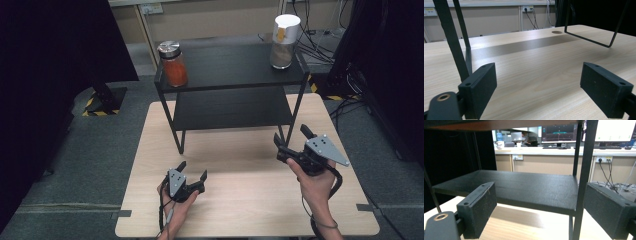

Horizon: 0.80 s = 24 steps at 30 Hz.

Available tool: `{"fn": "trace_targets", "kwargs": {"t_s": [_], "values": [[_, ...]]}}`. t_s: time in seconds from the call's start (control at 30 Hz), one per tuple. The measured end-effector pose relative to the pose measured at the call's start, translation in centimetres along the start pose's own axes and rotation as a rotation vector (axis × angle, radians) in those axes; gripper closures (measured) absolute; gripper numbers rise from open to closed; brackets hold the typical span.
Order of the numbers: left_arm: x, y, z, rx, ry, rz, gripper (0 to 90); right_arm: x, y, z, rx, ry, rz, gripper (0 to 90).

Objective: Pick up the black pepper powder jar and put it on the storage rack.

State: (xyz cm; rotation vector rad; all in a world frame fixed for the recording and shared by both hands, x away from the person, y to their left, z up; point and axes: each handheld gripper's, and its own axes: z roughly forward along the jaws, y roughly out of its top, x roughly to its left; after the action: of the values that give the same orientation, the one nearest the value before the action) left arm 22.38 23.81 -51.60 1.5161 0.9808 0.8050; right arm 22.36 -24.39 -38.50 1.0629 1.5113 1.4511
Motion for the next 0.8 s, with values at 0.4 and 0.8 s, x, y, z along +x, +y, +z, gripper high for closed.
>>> {"fn": "trace_targets", "kwargs": {"t_s": [0.4,0.8], "values": [[0.0,0.0,0.0,-0.001,0.0,0.0,13.2,0.0,-2.6,-0.1,0.039,0.004,0.023,11.7],[0.0,0.0,0.0,-0.002,0.0,0.0,13.2,0.0,-4.4,-0.2,0.076,0.009,0.028,11.7]]}}
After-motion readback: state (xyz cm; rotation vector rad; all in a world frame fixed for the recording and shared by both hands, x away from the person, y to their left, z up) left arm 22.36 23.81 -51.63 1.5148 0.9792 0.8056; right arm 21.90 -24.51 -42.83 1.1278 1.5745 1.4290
